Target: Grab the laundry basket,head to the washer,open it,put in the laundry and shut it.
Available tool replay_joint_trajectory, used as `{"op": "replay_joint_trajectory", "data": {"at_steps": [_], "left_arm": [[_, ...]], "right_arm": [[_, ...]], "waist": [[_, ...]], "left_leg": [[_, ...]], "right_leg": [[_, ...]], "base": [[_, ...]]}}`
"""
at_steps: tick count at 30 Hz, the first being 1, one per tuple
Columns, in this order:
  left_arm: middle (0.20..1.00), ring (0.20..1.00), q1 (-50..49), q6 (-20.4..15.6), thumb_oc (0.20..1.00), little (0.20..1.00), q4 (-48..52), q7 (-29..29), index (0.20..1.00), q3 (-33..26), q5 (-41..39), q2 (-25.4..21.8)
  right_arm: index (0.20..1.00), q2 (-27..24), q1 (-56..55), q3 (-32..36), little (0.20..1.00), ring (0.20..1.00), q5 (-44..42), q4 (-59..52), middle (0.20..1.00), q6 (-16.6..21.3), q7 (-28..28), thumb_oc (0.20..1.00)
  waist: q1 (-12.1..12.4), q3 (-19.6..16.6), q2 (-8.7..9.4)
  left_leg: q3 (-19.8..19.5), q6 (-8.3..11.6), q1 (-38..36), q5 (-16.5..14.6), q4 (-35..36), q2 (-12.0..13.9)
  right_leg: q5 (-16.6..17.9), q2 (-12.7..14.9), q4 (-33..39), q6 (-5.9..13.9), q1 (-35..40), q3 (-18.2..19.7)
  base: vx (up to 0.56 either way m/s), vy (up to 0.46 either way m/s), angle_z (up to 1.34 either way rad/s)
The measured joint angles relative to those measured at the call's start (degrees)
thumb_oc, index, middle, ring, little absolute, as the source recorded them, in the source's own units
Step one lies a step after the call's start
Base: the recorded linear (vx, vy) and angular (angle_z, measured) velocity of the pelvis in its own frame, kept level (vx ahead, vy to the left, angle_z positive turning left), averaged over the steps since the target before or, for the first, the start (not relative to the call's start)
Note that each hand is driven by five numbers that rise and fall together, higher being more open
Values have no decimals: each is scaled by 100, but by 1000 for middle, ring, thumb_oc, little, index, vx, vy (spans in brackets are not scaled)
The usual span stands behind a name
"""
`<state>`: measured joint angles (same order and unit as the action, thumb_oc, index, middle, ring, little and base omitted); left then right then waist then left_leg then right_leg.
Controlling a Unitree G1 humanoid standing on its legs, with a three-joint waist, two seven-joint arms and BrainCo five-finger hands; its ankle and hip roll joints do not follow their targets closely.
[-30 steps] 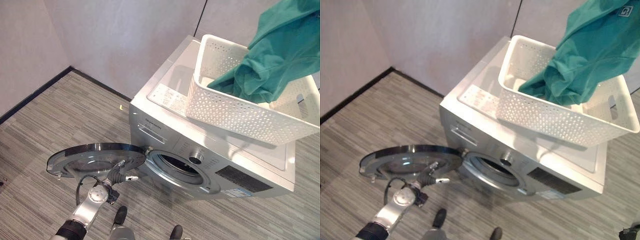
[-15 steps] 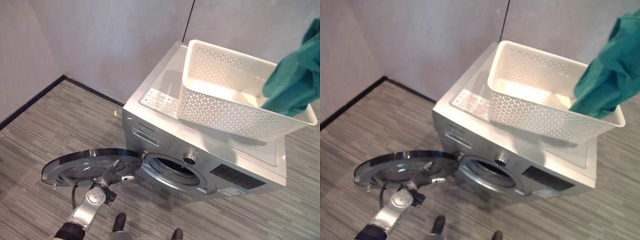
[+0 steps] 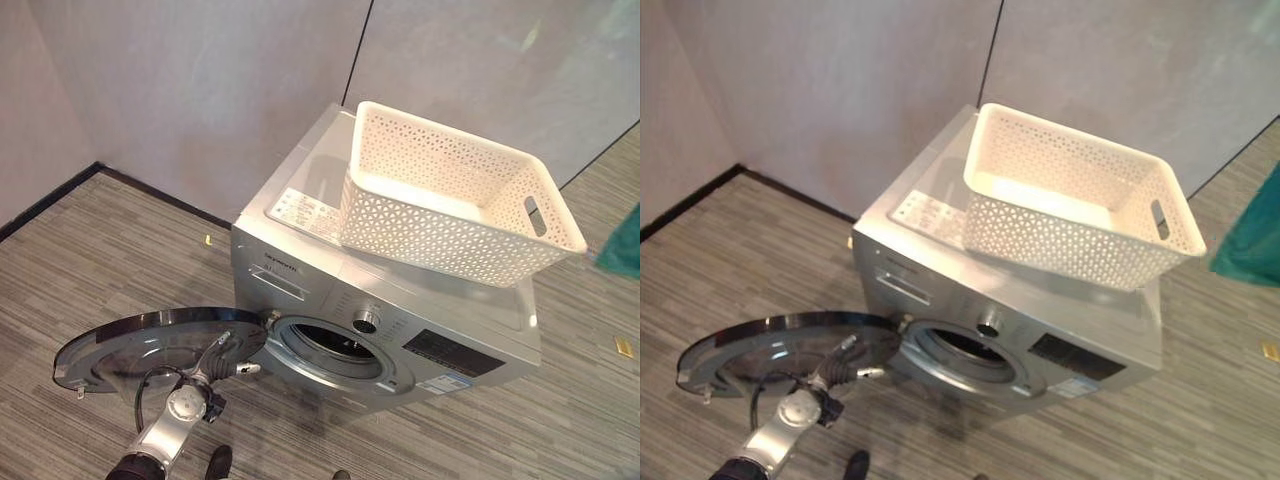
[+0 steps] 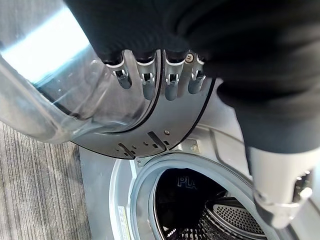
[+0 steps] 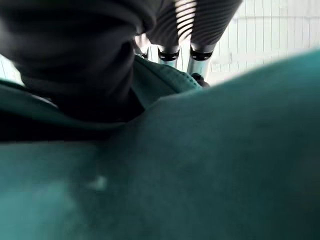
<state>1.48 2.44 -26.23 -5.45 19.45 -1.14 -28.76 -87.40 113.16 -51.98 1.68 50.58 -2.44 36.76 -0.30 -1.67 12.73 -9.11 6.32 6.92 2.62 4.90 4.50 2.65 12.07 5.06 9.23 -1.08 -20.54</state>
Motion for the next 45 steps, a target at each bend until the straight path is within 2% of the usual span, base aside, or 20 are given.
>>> {"op": "replay_joint_trajectory", "data": {"at_steps": [3,5,6,9,10,12,13,14,15,16,17,19,21,22,26,29,34,37,41,45], "left_arm": [[1000,1000,4,-23,1000,1000,-27,-43,1000,4,0,87],[1000,1000,0,-57,1000,1000,-40,-61,1000,-20,1,266],[1000,1000,4,-71,1000,1000,-44,-57,1000,-12,2,323],[1000,1000,1,-93,1000,1000,-47,-62,1000,-104,2,741],[1000,1000,3,-94,1000,1000,-47,-59,1000,-104,3,823],[1000,1000,-107,-107,1000,1000,97,-62,1000,-355,1,1028],[1000,1000,-112,-102,1000,1000,116,-65,1000,-420,0,1080],[1000,1000,-199,-107,1000,1000,483,-112,1000,-438,0,913],[1000,1000,-184,-115,1000,1000,688,-115,1000,-369,1,759],[1000,1000,-172,-139,1000,1000,926,-122,1000,-516,4,720],[1000,1000,-182,-133,1000,1000,951,-225,1000,-578,3,717],[1000,1000,-88,-136,1000,1000,961,-263,1000,-526,28,702],[1000,1000,-43,-97,1000,1000,968,-402,1000,-623,216,617],[1000,1000,-22,-98,1000,1000,980,-441,1000,-651,240,600],[1000,1000,61,-89,1000,1000,1171,-484,1000,-719,403,463],[1000,1000,67,-90,1000,1000,1227,-502,1000,-742,405,405],[1000,1000,51,-86,1000,1000,1232,-547,1000,-811,406,406],[1000,1000,15,-83,1000,1000,1284,-496,1000,-816,409,333],[1000,1000,13,-87,1000,1000,1472,-234,1000,-811,459,-10],[1000,1000,61,-86,1000,1000,1510,41,1000,-766,440,-348]], "right_arm": [[200,-117,-73,-32,200,200,-21,-273,200,-8,-18,200],[200,-196,-527,298,200,200,86,-677,200,-6,-20,200],[200,-203,-705,431,200,200,142,-818,200,2,-24,200],[200,-199,-2135,1641,200,200,250,-1402,200,3,10,200],[200,-182,-2353,1744,200,200,253,-1423,200,-2,15,200],[200,138,-4162,3463,200,200,259,-1965,200,38,96,200],[200,213,-4814,3892,200,200,269,-2144,200,27,79,200],[200,913,-7887,6851,200,200,406,-3549,200,23,145,200],[200,1528,-9503,8053,200,200,522,-4363,200,54,167,200],[200,2380,-10750,8857,200,200,677,-5081,200,127,92,200],[200,2854,-10833,8797,200,200,744,-5304,200,81,37,200],[200,3147,-10930,8725,200,200,864,-5379,200,71,-25,200],[200,3886,-11121,8775,200,200,1118,-5958,200,107,-120,200],[200,4016,-11161,8776,200,200,1211,-6092,200,116,-211,200],[200,4241,-11321,8779,200,200,1336,-6475,200,270,-511,200],[200,4248,-11320,8791,200,200,1363,-6636,200,435,-634,200],[200,4448,-11667,8791,200,200,1058,-6869,200,622,-1118,200],[200,4708,-12028,8678,200,200,408,-6966,200,696,-1715,200],[200,4878,-12657,8609,200,200,-657,-7095,200,748,-2617,200],[200,4879,-12688,8592,200,200,-1299,-7096,200,781,-3107,200]], "waist": [[1,-38,-160],[27,-20,-422],[33,-38,-452],[12,-22,-887],[3,-18,-1012],[-117,8,-1289],[-169,47,-1324],[-285,53,-1297],[-276,56,-1240],[-293,81,-1221],[-351,104,-1229],[-410,110,-1265],[-516,189,-1132],[-515,223,-1079],[-552,356,-821],[-529,393,-721],[-585,394,-721],[-625,392,-713],[-695,392,-706],[-837,391,-708]], "left_leg": [[10,-8,-20,7,21,-17],[34,-11,-57,6,27,-29],[41,-16,-78,2,31,-33],[91,-30,-88,-3,32,-47],[99,-33,-91,-4,32,-45],[150,-49,-117,-3,31,-25],[165,-44,-107,1,23,-19],[144,-36,-11,22,-75,65],[128,-26,41,15,-87,146],[92,-42,59,-21,-49,189],[175,-42,27,-18,0,211],[238,-50,-70,-34,30,190],[313,-32,-165,-54,32,198],[352,-29,-175,-57,33,190],[392,-29,-206,-56,32,172],[515,-54,-298,-74,34,142],[536,-63,-307,-78,34,129],[553,-63,-308,-77,34,131],[651,-67,-344,-80,34,132],[665,-74,-383,-83,35,132]], "right_leg": [[6,21,10,12,6,12],[11,40,31,22,4,51],[10,42,42,23,19,79],[33,61,42,41,1,123],[33,62,42,41,2,137],[45,42,-4,41,-2,174],[52,30,-17,48,-7,175],[20,-62,-103,37,-58,87],[-24,-145,-149,4,-102,75],[-124,-198,-115,-55,-97,79],[-76,-214,-97,-79,-142,152],[-52,-177,-71,-64,-138,294],[-50,-179,-58,-61,-71,340],[-16,-173,-23,-54,-74,408],[34,-144,-13,-32,-77,459],[60,-104,-12,-10,-69,594],[82,-92,-12,-2,-80,626],[94,-93,-13,-6,-89,642],[103,-91,-13,-3,-93,713],[124,-89,-13,-7,-81,755]], "base": [[3,2,-1],[8,7,-8],[10,7,-11],[4,7,-7],[8,11,-5],[-38,31,-8],[0,0,0],[68,-24,14],[8,1,22],[3,6,-5],[3,9,-21],[6,8,-35],[4,5,-18],[3,0,-18],[2,0,-6],[-5,6,-16],[-8,-3,-4],[-38,-5,-2],[-29,1,-8],[-11,6,-5]]}}
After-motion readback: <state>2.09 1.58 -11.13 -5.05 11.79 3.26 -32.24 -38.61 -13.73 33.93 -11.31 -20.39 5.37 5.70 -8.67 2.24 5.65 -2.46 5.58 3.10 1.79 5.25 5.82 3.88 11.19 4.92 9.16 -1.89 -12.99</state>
